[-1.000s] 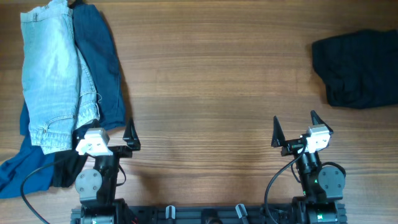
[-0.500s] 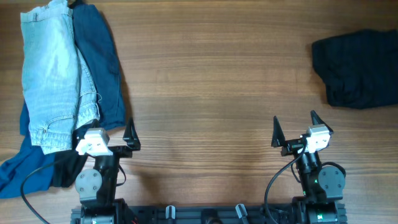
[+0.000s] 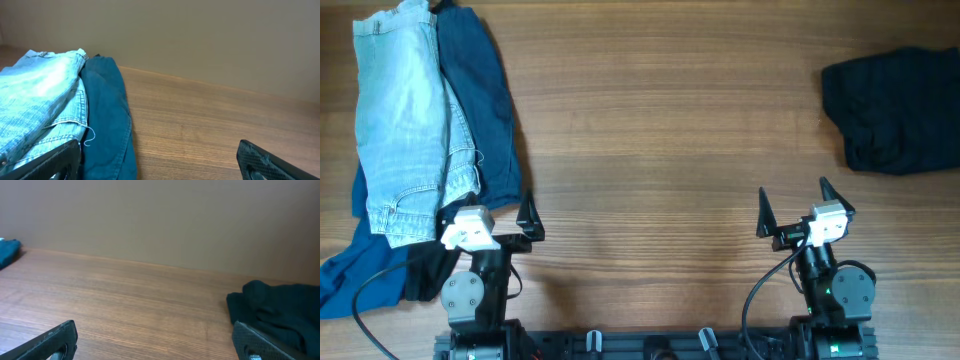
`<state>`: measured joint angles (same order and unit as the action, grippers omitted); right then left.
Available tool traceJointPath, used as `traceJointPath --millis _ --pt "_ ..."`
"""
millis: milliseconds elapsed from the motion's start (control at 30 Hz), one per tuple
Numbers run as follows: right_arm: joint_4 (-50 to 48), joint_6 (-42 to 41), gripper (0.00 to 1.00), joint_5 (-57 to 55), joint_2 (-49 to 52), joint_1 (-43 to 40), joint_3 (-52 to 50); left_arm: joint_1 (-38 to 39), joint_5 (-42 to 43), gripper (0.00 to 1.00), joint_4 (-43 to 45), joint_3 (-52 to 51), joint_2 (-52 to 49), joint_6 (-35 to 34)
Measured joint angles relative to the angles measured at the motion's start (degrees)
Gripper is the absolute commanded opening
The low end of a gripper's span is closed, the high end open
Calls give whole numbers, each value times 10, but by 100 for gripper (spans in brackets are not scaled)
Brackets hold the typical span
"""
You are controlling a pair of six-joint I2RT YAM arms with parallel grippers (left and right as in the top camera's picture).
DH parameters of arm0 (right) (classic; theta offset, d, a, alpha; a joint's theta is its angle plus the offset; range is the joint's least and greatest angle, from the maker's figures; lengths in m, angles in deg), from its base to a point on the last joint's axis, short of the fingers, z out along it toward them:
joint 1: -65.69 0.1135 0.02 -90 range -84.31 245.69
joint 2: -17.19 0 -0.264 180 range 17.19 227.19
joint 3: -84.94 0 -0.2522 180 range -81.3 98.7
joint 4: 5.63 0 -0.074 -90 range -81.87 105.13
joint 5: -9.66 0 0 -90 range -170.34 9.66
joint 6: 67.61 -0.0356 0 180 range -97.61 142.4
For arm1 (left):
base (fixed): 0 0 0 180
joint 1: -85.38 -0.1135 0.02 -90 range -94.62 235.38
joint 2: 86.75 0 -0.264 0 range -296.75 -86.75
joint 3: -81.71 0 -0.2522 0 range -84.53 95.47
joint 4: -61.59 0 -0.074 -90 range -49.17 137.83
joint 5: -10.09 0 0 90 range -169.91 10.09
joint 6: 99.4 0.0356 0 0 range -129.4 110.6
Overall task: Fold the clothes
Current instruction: 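Reach the left gripper to the light-blue jeans on the pile and grasp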
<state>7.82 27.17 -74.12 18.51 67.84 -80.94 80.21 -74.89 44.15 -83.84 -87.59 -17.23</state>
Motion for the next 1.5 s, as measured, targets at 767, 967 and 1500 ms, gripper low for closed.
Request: traceJointPath --millis 767,967,1500 --pt "-88 -142 100 43 157 0 96 0 40 100 23 78 -135 -80" --pt "-61 -136 100 86 335 0 215 0 52 100 -101 227 -308 -85" --pt "239 -115 100 192 763 -1 685 0 55 100 -494 742 -737 -17"
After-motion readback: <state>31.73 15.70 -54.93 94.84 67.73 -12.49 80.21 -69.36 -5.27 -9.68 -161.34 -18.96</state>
